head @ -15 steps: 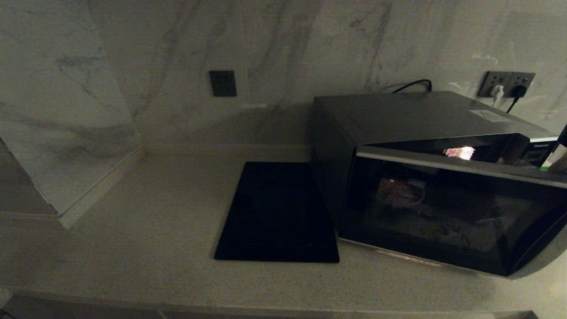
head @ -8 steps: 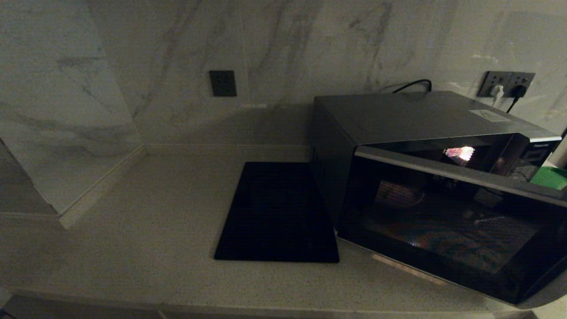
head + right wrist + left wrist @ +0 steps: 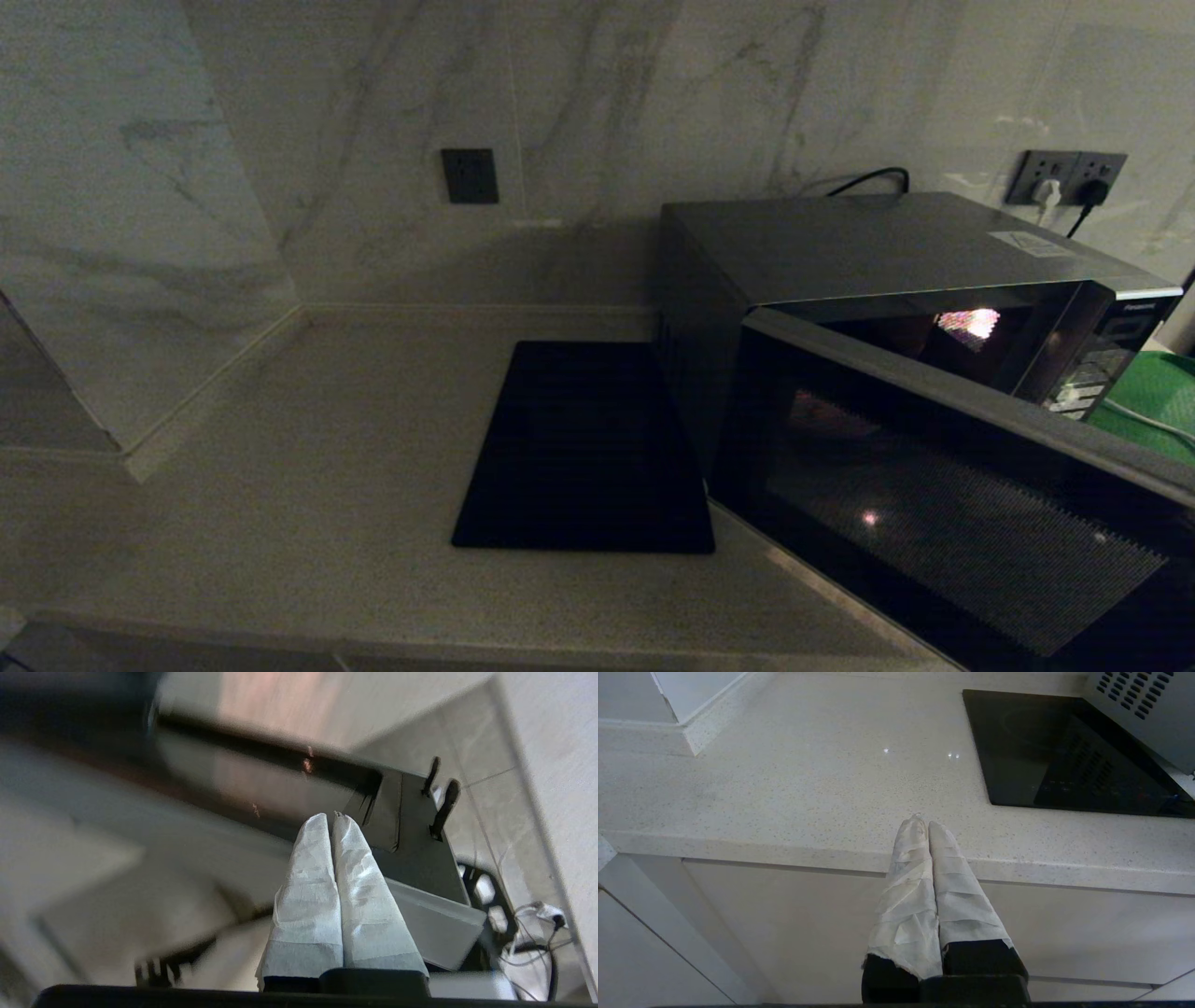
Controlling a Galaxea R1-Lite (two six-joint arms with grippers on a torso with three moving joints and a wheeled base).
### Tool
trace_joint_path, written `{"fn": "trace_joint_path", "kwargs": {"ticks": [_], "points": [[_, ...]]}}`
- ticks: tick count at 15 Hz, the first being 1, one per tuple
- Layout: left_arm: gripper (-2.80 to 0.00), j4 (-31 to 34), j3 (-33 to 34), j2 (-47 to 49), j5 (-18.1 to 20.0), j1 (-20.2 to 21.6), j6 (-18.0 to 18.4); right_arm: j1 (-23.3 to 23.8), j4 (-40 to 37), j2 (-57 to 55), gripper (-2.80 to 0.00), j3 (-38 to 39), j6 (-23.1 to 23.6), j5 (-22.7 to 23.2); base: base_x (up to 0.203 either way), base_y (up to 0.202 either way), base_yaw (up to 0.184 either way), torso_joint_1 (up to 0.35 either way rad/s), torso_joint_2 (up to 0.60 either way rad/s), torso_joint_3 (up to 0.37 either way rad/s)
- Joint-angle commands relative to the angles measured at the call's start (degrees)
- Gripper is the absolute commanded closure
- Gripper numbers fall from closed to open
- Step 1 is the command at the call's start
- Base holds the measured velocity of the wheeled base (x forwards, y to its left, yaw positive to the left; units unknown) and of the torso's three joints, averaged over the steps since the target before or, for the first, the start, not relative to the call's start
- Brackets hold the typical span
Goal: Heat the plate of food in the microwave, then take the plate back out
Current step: Open the microwave oven
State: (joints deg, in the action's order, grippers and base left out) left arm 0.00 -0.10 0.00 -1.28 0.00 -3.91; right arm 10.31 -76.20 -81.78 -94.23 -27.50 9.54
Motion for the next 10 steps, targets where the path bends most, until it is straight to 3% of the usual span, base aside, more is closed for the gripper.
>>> {"fn": "trace_joint_path", "kwargs": {"ticks": [1,3,6,10], "points": [[0.0,0.0,0.0,0.0,0.0,0.0,0.0,-3.9,-3.7,5.6,0.0,0.1,-0.2,1.2,0.0,0.0,0.0,0.0,0.0,0.0],[0.0,0.0,0.0,0.0,0.0,0.0,0.0,-6.2,-6.2,7.8,0.0,0.1,-0.3,1.8,0.0,0.0,0.0,0.0,0.0,0.0],[0.0,0.0,0.0,0.0,0.0,0.0,0.0,-6.4,-8.9,9.1,0.0,0.3,-0.3,4.8,0.0,0.0,0.0,0.0,0.0,0.0],[0.0,0.0,0.0,0.0,0.0,0.0,0.0,-6.4,-8.8,9.2,0.0,0.3,-0.2,4.8,0.0,0.0,0.0,0.0,0.0,0.0]]}}
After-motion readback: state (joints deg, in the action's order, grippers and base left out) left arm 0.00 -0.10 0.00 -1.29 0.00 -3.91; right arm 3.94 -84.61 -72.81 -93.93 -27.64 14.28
